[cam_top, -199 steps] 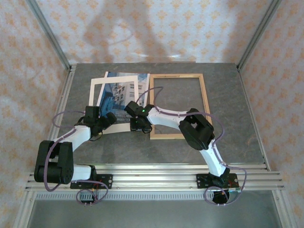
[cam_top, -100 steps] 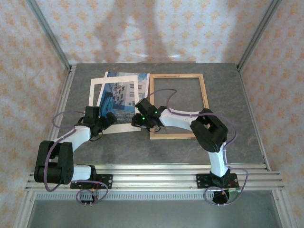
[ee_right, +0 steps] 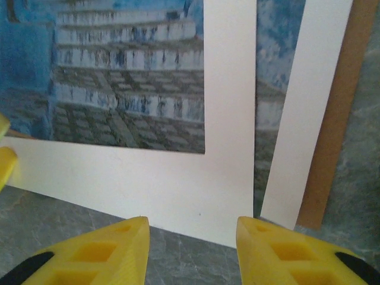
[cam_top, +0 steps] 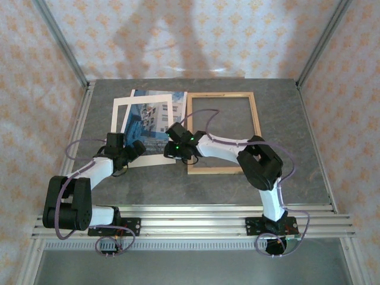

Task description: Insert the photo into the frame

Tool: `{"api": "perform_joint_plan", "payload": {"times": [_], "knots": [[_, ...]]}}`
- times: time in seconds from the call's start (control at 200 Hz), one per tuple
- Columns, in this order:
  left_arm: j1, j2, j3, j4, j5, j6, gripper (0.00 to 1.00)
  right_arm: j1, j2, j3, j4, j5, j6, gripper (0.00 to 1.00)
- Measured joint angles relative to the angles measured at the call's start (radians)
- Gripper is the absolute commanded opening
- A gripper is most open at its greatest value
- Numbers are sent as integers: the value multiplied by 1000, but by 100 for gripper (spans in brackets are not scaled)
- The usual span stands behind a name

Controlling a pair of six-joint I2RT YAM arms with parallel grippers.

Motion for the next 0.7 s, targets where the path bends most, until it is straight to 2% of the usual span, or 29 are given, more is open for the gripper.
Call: {"api": "perform_joint_plan", "payload": {"times": [0.4,0.701], "knots": [[0,0,0,0,0,0,100,17,70,57,-108,56,-5,46],[0,0,0,0,0,0,100,14,80,58,-58,-3,-4,45]]}}
